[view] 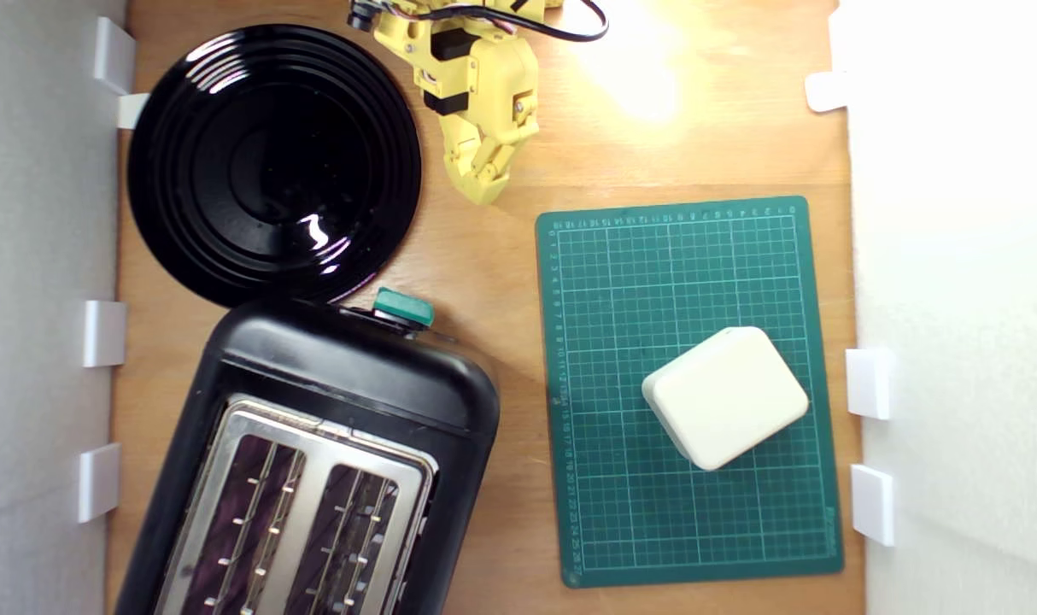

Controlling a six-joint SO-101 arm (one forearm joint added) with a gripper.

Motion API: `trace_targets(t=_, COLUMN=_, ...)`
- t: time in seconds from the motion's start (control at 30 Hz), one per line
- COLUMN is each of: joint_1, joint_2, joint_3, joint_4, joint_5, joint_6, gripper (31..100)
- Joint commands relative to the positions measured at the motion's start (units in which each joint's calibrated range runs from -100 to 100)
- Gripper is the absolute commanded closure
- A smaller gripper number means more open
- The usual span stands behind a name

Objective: Start toaster

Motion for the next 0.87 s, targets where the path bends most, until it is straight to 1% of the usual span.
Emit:
trace_targets(t=0.0, joint_1=-0.1, joint_2=-0.6, joint_3=0.7, joint_4=0.5, joint_5=0.7, joint_6=0.0, gripper=98.7)
trace_targets(t=0.83, joint_1=0.0, joint_2=-0.3, joint_3=0.7, joint_4=0.4, joint_5=0.7, joint_6=0.0, gripper=98.8)
